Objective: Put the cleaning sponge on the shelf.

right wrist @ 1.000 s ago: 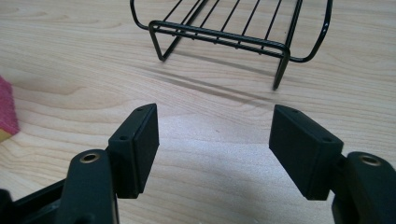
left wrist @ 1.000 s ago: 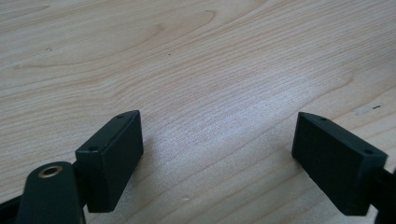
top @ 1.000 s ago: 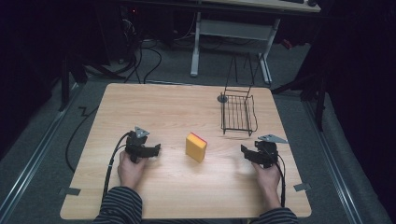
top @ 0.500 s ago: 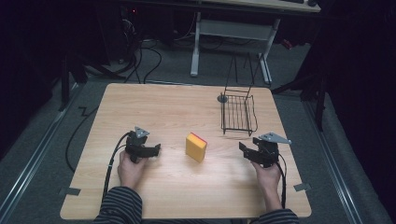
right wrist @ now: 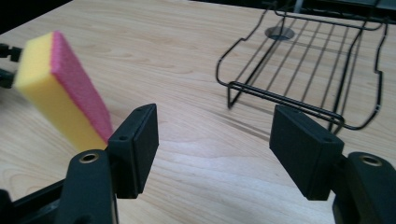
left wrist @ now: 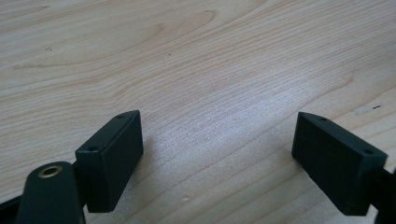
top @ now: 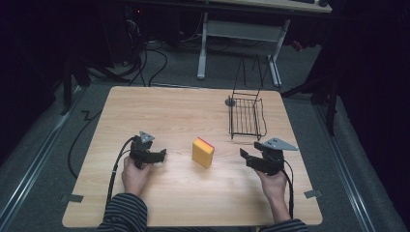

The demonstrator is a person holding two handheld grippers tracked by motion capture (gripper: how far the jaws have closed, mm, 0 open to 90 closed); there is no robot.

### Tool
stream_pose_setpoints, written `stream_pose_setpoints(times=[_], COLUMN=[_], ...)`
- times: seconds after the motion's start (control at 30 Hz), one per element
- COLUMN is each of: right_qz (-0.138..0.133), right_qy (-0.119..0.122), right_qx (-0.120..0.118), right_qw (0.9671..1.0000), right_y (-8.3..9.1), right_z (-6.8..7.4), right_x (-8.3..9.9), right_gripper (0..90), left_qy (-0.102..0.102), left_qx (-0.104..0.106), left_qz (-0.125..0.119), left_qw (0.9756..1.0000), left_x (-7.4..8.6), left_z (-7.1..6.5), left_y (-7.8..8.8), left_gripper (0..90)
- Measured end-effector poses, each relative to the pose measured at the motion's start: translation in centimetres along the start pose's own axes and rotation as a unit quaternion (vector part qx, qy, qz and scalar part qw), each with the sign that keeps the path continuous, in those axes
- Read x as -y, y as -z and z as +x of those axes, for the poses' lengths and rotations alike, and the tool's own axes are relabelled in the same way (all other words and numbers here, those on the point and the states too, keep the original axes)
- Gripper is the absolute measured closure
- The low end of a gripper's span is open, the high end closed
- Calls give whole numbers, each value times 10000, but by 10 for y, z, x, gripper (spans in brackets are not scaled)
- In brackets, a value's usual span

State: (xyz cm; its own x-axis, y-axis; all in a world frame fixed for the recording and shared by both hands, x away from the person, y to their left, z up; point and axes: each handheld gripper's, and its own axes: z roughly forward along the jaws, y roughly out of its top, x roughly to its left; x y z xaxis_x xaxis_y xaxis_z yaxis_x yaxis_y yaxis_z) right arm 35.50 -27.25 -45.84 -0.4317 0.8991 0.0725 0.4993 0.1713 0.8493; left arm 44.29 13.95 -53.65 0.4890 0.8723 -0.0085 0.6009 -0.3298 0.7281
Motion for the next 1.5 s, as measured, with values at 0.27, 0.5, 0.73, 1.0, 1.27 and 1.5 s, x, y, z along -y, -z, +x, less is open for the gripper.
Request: stream_pose_setpoints(times=[0.27,0.5,0.73,1.0,1.27,1.5], right_qz=[-53,-76,-76,-73,-75,-26], right_qy=[148,300,519,654,706,711], right_qx=[-272,-463,-726,-906,-1033,-1052], right_qw=[9995,9984,9960,9937,9921,9919], right_y=[-3,-4,-9,-15,-23,-33], right_z=[15,27,45,56,66,71], right_x=[-3,-5,-10,-13,-15,-16], right_gripper=[330,326,324,320,320,321], left_qy=[2,0,1,0,0,0], left_qx=[1,2,1,2,3,4], left_qz=[-1,0,0,0,1,0], left_qw=[10000,10000,10000,10000,10000,10000], left_x=[0,0,0,0,0,0], left_z=[0,0,0,0,0,0], left_y=[0,0,0,0,0,0], left_gripper=[171,171,171,171,171,171])
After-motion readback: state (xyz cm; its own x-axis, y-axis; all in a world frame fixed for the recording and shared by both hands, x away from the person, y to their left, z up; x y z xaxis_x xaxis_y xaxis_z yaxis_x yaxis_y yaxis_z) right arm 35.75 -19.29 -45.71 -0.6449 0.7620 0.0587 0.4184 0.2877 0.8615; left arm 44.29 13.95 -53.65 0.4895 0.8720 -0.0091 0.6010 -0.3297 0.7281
